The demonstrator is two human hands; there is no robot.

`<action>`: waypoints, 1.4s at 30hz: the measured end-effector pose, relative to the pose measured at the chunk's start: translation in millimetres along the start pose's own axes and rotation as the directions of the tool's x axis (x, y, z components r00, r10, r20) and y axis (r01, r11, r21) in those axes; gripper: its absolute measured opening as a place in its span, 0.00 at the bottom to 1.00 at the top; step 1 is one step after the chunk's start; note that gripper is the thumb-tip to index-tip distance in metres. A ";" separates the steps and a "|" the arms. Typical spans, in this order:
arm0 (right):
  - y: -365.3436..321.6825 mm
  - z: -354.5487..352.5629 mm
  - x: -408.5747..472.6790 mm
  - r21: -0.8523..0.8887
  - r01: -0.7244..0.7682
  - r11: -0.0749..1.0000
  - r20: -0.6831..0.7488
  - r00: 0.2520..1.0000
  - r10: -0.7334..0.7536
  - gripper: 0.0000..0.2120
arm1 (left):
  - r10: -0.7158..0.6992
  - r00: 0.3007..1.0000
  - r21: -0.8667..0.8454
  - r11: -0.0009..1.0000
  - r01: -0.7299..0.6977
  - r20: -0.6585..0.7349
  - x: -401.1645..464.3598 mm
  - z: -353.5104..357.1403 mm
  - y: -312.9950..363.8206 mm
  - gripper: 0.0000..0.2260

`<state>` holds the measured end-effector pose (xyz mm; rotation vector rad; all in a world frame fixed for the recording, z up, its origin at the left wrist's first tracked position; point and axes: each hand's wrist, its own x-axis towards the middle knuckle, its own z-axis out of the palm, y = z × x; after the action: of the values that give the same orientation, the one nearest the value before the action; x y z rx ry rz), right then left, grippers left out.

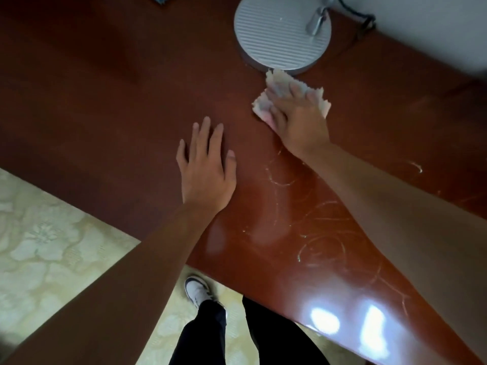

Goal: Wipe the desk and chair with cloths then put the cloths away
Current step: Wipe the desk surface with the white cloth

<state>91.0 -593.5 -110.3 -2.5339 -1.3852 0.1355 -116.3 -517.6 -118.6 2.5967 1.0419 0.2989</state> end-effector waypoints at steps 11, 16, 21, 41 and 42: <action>0.3 3.3 -3.7 0.004 0.129 0.992 0.030 0.991 -0.129 0.22 | 0.040 0.998 0.004 0.999 -0.040 -0.047 0.3 1.1 5.3 0.24; -44.8 13.5 -69.1 0.054 0.233 0.971 0.004 0.972 -0.234 0.24 | 0.037 0.999 0.011 0.999 -0.037 -0.035 0.9 0.9 3.8 0.24; -4.2 1.3 -67.4 0.014 0.298 0.955 0.064 0.952 -0.298 0.21 | 0.051 0.997 0.006 0.999 -0.050 -0.052 -0.2 2.9 1.9 0.23; 35.2 -12.8 -75.9 0.020 -0.267 0.963 -0.030 0.963 0.268 0.23 | 0.239 0.971 -0.034 0.970 -0.239 -0.009 -8.0 1.8 2.0 0.21; 19.4 -7.7 -87.7 0.025 -0.207 0.978 -0.033 0.978 0.208 0.23 | 0.228 0.974 -0.054 0.972 -0.228 -0.003 -8.0 1.1 1.8 0.21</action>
<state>60.7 -678.4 -111.4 -2.6442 -1.0979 0.1410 -120.5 -524.6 -119.5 2.6680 0.7232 0.3720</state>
